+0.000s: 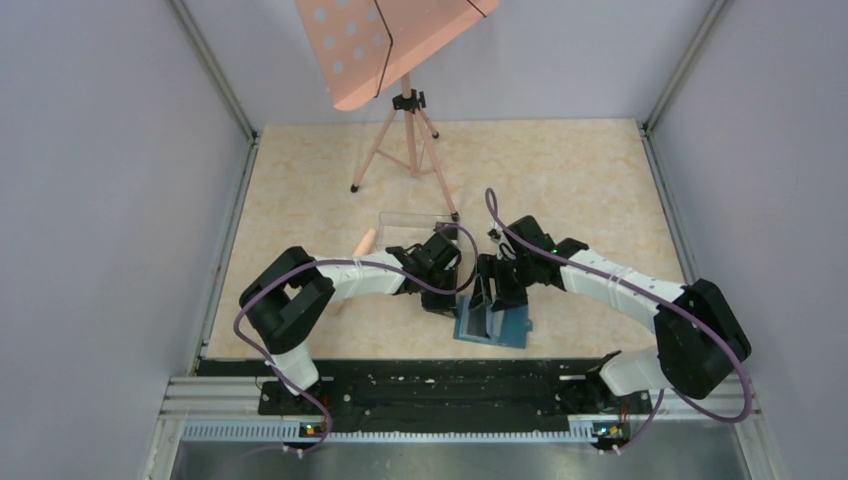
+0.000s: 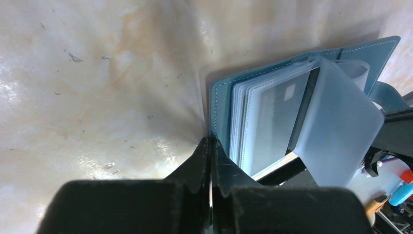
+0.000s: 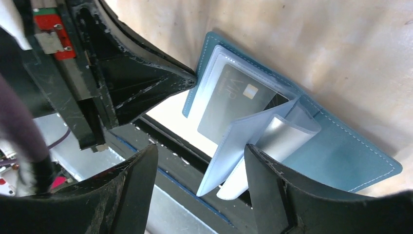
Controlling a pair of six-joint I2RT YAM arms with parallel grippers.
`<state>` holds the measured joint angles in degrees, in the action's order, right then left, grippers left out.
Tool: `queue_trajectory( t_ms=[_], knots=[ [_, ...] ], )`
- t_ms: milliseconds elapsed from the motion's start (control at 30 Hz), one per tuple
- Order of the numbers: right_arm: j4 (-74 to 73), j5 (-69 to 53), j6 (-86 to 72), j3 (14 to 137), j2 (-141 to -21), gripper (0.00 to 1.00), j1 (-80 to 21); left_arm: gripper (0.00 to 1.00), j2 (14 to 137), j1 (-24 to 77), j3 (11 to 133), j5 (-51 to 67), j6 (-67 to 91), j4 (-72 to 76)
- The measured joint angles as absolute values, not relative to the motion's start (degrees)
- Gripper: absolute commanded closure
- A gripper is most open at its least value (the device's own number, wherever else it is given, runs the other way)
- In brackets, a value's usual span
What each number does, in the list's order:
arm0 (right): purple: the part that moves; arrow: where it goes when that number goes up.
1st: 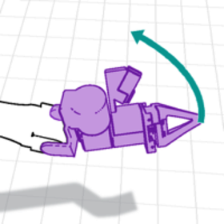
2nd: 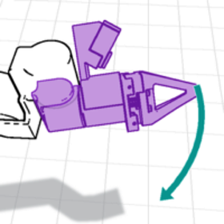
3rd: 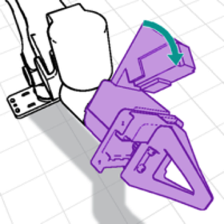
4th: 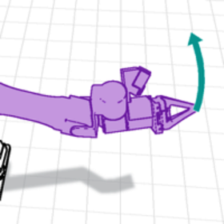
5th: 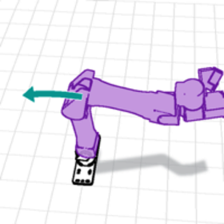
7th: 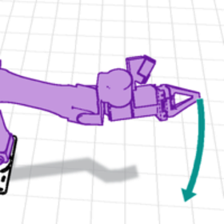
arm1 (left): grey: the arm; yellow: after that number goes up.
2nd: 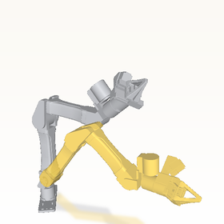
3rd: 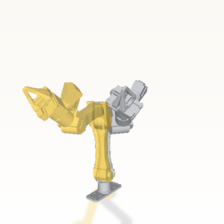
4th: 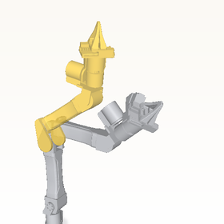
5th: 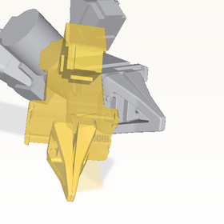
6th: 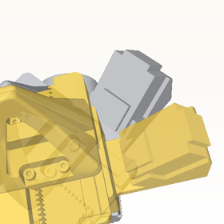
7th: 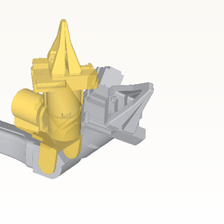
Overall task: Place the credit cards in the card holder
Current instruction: Close the card holder at the center of the board.
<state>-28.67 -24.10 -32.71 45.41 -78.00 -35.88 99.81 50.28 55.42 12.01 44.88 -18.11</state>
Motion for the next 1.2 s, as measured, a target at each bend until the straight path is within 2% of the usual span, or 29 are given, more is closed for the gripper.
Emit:
queue_trajectory(
  t_ms=[167,667,1167,1200],
  knots=[
    [-29.4,-21.3,-32.1,45.3,-79.2,0.38,-35.9,1.0,99.9,50.3,55.5,12.3,44.9,-18.1],
    [-41.1,-1.5,-29.6,46.3,-78.2,0.36,-35.9,1.0,99.9,50.3,55.6,12.3,44.8,-18.1],
    [-41.5,0.4,-29.5,47.2,-76.9,0.33,-35.9,1.0,99.9,50.4,55.6,11.9,45.0,-18.1],
    [-41.6,0.4,-29.5,47.6,-76.9,0.32,-35.9,0.95,99.7,50.4,55.5,11.6,45.1,-18.0]
  ],
)
